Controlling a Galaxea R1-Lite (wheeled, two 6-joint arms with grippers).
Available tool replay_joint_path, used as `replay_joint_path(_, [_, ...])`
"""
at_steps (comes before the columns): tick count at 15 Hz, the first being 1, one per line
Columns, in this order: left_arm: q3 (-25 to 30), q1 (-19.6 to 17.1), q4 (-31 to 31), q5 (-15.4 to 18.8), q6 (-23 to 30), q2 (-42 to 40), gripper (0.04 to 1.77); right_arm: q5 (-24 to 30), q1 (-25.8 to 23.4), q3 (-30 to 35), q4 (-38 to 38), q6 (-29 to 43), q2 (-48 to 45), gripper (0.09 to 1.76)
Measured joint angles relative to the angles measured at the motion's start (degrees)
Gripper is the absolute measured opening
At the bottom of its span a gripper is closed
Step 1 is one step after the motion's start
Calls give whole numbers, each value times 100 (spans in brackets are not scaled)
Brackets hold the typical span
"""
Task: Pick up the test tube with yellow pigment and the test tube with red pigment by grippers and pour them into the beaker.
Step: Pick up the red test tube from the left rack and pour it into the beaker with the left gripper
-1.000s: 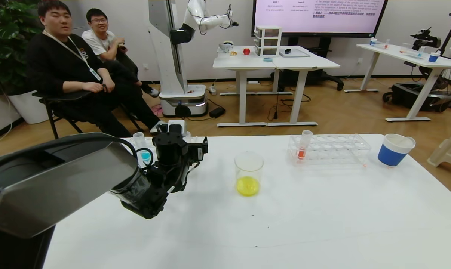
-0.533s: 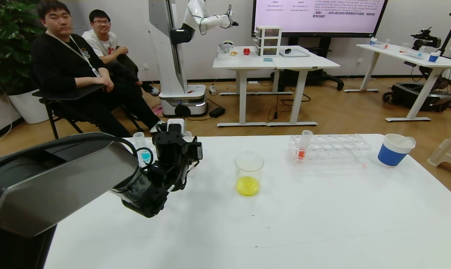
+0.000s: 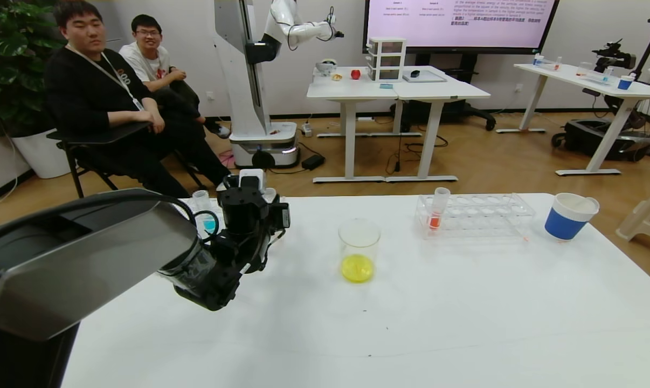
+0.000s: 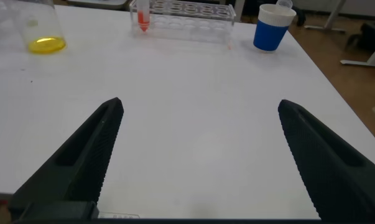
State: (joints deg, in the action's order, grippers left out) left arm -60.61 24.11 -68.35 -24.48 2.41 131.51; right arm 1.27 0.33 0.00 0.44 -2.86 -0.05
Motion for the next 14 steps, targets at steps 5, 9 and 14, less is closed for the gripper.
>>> replay_joint_path(5, [-282, -48, 925, 48, -13, -528, 50, -1, 0, 0, 0, 0, 0, 173])
replay_joint_path(9, [-356, -55, 1532, 312, -22, -1054, 50, -1, 0, 0, 0, 0, 0, 173])
replay_joint_path(14, [-402, -9, 2031, 1549, -312, -1630, 50, -1, 0, 0, 0, 0, 0, 173])
